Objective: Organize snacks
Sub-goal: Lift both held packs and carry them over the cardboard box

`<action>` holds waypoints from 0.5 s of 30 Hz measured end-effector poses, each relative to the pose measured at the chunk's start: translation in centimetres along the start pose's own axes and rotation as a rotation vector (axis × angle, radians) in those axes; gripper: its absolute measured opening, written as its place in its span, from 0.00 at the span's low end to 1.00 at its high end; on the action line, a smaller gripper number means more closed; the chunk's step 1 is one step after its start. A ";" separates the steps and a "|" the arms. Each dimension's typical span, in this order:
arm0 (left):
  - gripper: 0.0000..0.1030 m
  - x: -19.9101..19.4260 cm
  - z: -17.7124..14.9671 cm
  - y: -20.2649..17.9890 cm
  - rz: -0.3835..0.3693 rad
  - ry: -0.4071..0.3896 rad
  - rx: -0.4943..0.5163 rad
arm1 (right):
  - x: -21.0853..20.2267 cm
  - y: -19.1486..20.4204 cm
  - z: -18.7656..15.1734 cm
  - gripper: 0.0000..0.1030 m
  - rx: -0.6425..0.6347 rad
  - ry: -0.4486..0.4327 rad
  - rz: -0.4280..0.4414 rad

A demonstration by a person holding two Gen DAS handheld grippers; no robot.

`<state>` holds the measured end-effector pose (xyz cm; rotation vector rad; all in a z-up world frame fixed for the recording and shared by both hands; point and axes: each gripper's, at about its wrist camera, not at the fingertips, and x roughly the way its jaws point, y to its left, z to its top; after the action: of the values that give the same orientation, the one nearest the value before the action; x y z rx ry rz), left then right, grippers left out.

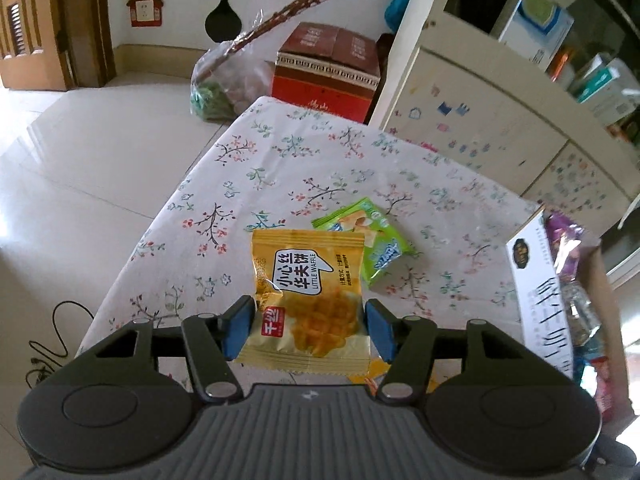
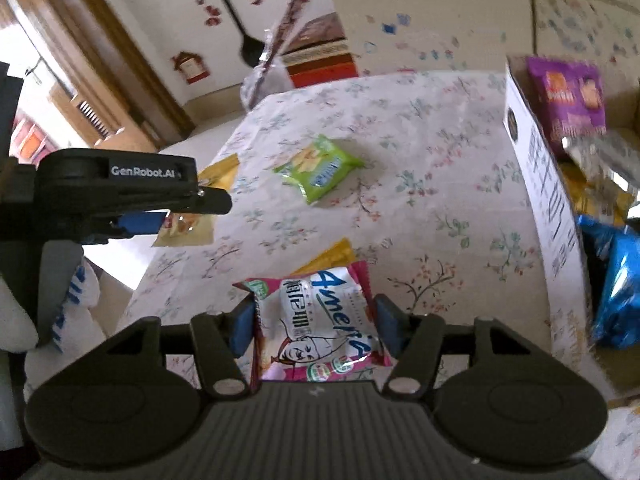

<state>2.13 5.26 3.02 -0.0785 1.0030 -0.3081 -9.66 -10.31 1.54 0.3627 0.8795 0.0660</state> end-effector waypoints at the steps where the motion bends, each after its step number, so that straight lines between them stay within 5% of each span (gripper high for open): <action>1: 0.64 -0.2 0.0 0.0 -0.006 -0.005 -0.006 | -0.4 0.2 0.1 0.60 -0.017 -0.005 0.004; 15: 0.64 -1.2 0.3 -1.8 -0.025 -0.068 0.012 | -2.7 -1.6 2.3 0.60 0.068 -0.138 0.019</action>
<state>1.40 3.86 4.50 -0.0896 0.9329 -0.3321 -9.75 -12.97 4.34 0.4342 0.7433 0.0278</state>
